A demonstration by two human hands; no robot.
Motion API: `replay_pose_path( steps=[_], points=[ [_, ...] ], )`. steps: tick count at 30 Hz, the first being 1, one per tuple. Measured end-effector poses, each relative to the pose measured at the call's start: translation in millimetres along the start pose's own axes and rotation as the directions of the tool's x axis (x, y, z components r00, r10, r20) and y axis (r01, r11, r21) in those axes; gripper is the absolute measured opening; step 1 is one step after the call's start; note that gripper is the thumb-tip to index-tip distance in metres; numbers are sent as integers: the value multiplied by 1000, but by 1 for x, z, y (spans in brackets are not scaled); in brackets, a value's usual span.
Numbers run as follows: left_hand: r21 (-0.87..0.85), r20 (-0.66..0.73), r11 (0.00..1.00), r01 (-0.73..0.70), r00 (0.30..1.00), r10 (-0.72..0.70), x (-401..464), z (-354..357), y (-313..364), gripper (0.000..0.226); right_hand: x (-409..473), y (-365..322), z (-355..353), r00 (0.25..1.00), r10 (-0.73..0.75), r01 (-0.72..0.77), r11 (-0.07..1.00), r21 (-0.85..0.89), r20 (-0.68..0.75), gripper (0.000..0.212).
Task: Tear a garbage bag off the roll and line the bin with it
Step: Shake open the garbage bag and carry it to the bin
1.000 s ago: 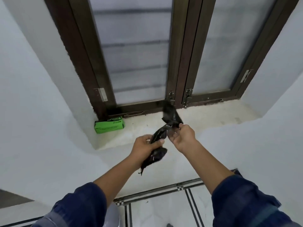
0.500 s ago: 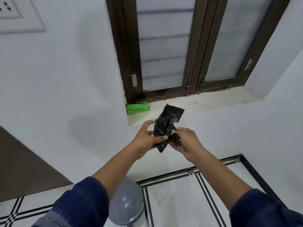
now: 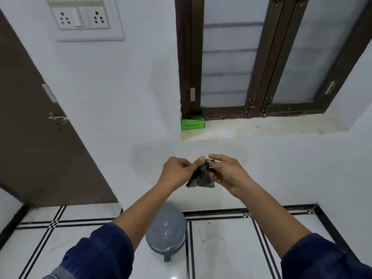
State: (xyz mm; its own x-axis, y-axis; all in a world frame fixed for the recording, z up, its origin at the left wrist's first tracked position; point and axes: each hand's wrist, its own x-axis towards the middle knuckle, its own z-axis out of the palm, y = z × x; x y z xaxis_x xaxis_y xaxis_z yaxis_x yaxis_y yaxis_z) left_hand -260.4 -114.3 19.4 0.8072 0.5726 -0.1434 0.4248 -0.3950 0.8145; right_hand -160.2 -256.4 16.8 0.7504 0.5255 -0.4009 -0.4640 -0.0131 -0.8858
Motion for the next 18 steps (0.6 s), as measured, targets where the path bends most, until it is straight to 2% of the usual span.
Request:
replay_pose_path(
  steps=[2, 4, 5, 7, 9, 11, 13, 15, 17, 18],
  points=[
    [-57, -7, 998, -31, 1000, 30, -17, -7, -11, 38, -10, 9, 2, 1000, -18, 17, 993, -117, -6, 31],
    [-173, 138, 983, 64, 990, -40, -33, -15, -25, 11, -25, 17, 6, 999, -22, 27, 983, -182, 30, 31],
    [-211, 201, 970, 118, 977, -75, -41, -18, -30, 6, -33, 21, 9, 998, -22, 33, 982, -185, 58, 30],
    [-337, 272, 913, 229, 952, -139, -55, -22, -40, 9, -45, 30, 17, 994, -19, 39, 981, -189, 105, 27],
    [-470, 374, 818, 331, 914, -156, -69, -26, -45, 24, -55, 39, 27, 992, -9, 36, 979, -203, 129, 23],
    [-451, 424, 827, 335, 896, -131, -80, -29, -56, 37, -65, 48, 37, 987, 12, 18, 982, -188, 157, 21],
    [-435, 368, 853, 287, 922, -122, -86, -30, -67, 29, -72, 52, 44, 972, 55, -27, 992, -124, 230, 22],
    [-516, 267, 799, 309, 944, -193, -87, -35, -76, 18, -76, 53, 47, 950, 95, -72, 994, -86, 297, 29],
    [-599, 207, 719, 351, 936, -284, -88, -43, -81, 11, -77, 53, 48, 949, 124, -64, 976, -208, 291, 37],
    [-615, 190, 702, 358, 932, -309, -88, -48, -84, 11, -76, 55, 50, 960, 119, -27, 941, -337, 254, 36]
  ],
)
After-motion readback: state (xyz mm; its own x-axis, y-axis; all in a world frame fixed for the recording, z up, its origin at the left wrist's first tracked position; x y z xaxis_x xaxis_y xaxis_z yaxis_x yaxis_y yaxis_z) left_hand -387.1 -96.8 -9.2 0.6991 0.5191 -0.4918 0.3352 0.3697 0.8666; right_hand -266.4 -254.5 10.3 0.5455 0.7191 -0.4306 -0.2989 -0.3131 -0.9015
